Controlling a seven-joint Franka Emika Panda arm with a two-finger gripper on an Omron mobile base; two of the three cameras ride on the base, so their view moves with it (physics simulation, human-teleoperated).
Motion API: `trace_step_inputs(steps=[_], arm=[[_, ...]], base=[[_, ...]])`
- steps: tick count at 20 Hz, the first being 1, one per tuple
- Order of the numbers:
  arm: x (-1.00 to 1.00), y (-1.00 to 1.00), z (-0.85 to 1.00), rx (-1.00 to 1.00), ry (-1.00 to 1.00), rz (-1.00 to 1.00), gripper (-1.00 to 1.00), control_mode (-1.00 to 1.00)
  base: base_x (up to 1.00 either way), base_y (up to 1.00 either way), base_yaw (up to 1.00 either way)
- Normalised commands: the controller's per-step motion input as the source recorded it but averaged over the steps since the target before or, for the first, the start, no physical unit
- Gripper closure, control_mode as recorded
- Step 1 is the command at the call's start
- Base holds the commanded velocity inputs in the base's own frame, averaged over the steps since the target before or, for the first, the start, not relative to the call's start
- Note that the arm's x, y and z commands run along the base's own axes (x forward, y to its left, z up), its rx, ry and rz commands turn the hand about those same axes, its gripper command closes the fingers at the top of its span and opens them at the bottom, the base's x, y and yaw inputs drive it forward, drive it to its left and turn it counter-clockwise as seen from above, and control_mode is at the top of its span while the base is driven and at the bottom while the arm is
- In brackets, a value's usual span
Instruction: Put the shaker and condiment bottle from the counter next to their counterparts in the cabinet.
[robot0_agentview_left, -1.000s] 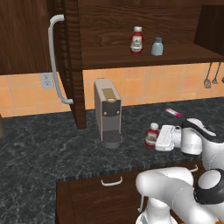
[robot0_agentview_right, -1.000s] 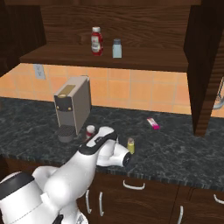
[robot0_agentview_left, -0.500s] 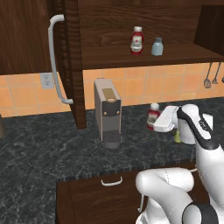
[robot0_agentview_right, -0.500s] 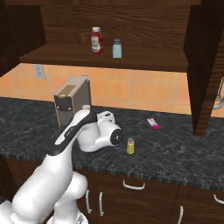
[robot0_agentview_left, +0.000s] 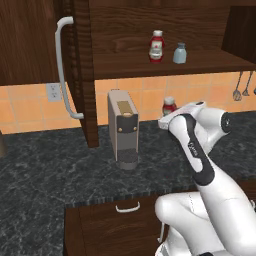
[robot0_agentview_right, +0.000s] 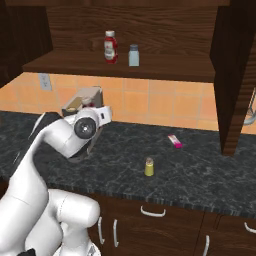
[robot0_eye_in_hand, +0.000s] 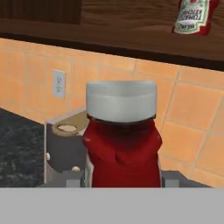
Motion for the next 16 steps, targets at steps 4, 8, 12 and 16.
trace_step_inputs(steps=[4, 8, 12, 16], arm=[[0.00, 0.00, 0.98, -0.02, 0.13, -0.33, 1.00, -1.00], [0.00, 0.00, 0.77, 0.00, 0.16, -0.31, 1.00, -1.00], [-0.05, 0.00, 0.74, 0.00, 0.12, -0.29, 1.00, -1.00], [-0.08, 0.03, 0.81, 0.00, 0.07, -0.23, 1.00, -1.00]], base=[[0.00, 0.00, 0.00], [0.00, 0.00, 0.00], [0.00, 0.00, 0.00], [0.00, 0.00, 0.00]])
